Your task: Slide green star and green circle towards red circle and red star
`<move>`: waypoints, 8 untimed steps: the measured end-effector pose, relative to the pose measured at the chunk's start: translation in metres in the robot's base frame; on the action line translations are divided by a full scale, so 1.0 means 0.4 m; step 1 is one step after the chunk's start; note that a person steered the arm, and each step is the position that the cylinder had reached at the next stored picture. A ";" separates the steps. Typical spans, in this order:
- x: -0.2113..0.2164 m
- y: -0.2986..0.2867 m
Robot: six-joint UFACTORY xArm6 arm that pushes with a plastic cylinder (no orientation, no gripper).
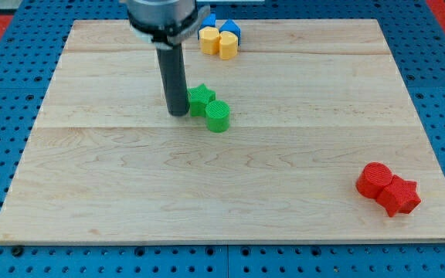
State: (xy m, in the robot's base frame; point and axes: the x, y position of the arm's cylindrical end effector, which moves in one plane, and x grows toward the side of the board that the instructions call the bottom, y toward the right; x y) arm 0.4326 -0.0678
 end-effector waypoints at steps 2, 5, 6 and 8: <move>0.017 -0.036; -0.062 0.134; 0.008 0.309; 0.086 0.457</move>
State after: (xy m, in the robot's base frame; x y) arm 0.4670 0.1152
